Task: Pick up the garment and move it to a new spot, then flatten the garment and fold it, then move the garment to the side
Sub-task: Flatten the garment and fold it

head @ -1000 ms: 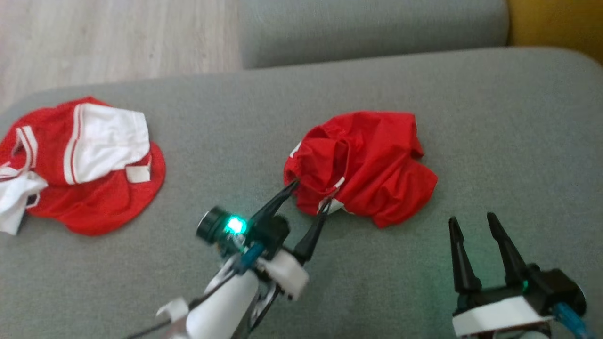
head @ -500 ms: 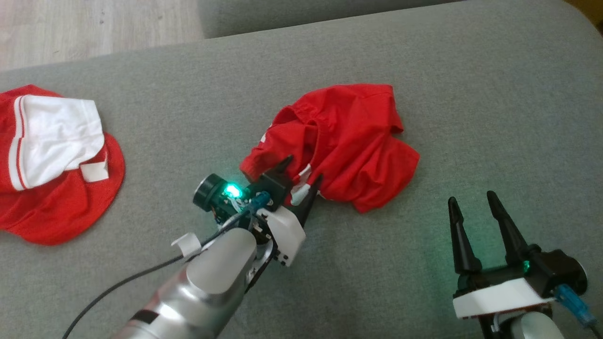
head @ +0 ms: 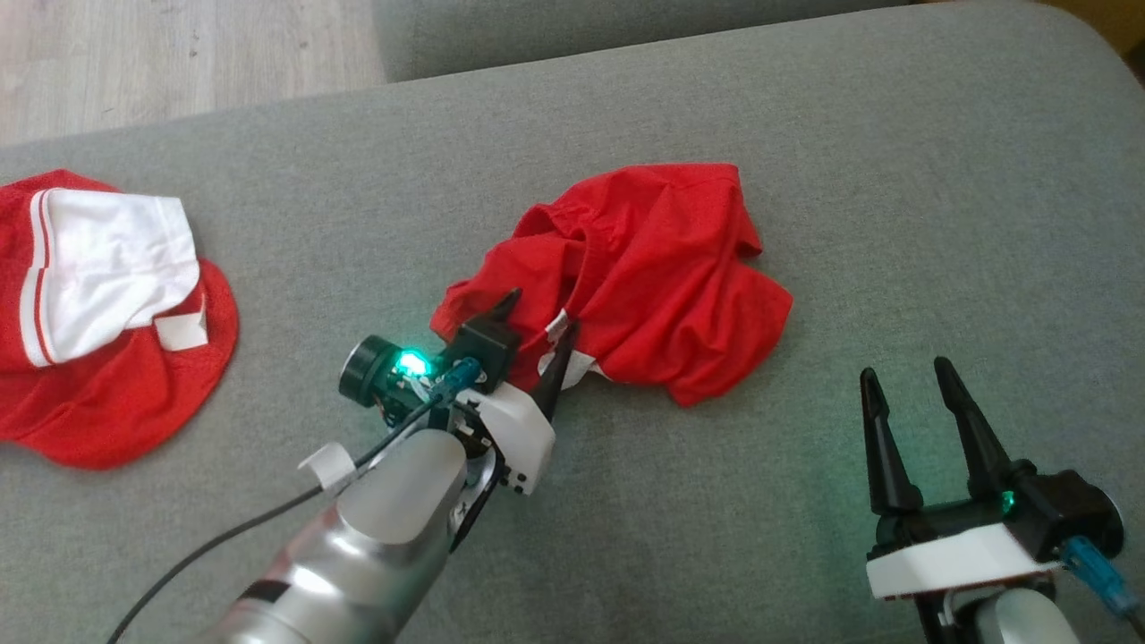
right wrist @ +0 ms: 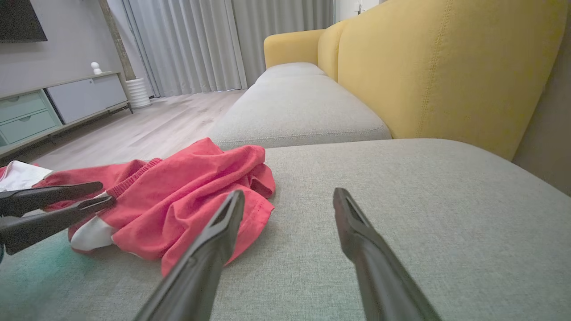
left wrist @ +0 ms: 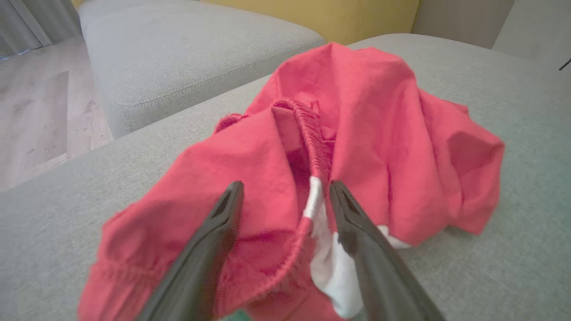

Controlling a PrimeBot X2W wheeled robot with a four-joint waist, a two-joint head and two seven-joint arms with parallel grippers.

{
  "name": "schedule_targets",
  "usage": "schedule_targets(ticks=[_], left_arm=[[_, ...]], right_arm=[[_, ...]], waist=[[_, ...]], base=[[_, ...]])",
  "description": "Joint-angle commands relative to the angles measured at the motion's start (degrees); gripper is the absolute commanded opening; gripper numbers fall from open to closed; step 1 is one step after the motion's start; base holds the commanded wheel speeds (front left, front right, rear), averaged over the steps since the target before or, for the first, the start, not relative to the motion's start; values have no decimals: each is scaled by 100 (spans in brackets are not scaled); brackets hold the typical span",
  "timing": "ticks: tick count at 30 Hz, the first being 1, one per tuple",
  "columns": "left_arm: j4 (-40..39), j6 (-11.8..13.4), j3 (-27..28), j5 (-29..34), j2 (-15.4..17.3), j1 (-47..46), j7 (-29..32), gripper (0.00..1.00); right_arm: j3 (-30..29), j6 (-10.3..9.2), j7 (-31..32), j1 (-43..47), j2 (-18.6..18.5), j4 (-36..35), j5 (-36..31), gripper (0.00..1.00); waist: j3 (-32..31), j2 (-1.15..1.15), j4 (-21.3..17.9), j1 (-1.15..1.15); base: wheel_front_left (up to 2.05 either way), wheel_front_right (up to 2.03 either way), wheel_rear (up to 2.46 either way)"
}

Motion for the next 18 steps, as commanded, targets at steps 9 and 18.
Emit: schedule_targets(ticks=[9, 18], left_arm=[[88, -100, -128, -248, 28, -336, -42, 64], [-122, -474, -508, -444, 28, -394, -159, 0]], right_arm=[[114, 42, -37, -86, 6, -168, 39, 100], [116, 42, -37, -95, 22, -132, 42, 100]], waist=[[27, 0, -8, 0], [-37, 0, -72, 0]], base=[[0, 0, 0], [0, 0, 0]])
